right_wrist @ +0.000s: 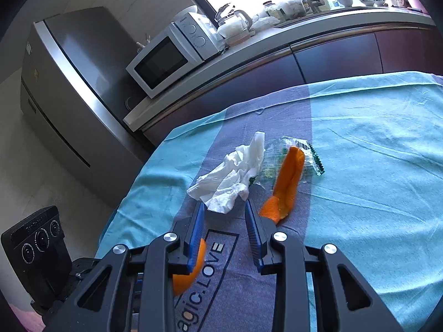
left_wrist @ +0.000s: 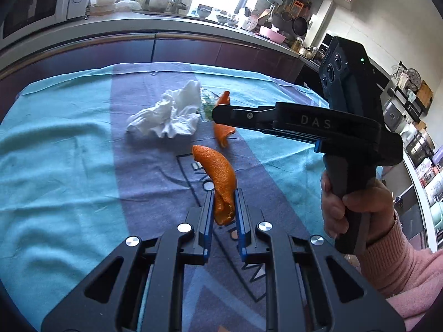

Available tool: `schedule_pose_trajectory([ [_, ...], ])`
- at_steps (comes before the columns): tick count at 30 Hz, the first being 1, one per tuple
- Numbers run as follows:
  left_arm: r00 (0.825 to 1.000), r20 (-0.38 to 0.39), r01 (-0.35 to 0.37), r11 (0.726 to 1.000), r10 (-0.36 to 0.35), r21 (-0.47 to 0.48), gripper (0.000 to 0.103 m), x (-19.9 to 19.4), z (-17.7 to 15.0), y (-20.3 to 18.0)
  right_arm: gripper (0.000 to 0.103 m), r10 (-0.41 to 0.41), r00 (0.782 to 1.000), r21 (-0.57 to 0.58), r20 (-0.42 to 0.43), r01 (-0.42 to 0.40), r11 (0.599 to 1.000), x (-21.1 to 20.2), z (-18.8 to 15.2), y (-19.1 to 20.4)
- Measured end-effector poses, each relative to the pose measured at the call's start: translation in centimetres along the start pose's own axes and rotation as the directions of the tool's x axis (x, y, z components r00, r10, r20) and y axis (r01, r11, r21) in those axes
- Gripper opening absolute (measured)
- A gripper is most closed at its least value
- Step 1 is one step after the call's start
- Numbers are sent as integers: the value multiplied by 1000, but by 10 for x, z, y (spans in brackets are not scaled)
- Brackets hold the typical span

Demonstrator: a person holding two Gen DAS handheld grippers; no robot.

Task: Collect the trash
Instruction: 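Grasp the orange peel with the left tool and lift it, then grasp the crumpled white tissue with the right tool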

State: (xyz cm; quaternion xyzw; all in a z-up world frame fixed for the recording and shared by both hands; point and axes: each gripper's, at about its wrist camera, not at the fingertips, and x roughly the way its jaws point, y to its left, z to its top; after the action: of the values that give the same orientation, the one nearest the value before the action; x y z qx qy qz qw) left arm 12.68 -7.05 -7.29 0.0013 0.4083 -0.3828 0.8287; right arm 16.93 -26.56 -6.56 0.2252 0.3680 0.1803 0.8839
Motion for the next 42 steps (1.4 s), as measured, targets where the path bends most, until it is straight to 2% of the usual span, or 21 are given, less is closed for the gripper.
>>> schedule_pose_trajectory([
  [13, 991, 76, -104, 989, 112, -107, 15, -52, -18, 52, 35, -123, 989, -33, -77, 120, 992, 53, 12, 15],
  [15, 989, 85, -111, 986, 122, -122, 15, -58, -20, 60, 34, -156, 985, -47, -71, 153, 987, 57, 13, 18],
  [19, 984, 96, -138, 980, 152, -143, 15, -66, -22, 69, 22, -184, 980, -50, -75, 181, 982, 62, 14, 16],
  [22, 980, 106, -153, 976, 171, -155, 15, -72, -25, 74, 10, -179, 981, -36, -76, 177, 984, 63, 14, 13],
  [26, 974, 115, -175, 971, 194, -162, 15, -81, -27, 80, 4, -163, 985, -29, -62, 162, 986, 60, 14, 13],
  [42, 953, 149, -238, 956, 265, -173, 15, -114, -39, 91, 3, -10, 1000, -67, 13, 11, 998, 25, 7, 45],
])
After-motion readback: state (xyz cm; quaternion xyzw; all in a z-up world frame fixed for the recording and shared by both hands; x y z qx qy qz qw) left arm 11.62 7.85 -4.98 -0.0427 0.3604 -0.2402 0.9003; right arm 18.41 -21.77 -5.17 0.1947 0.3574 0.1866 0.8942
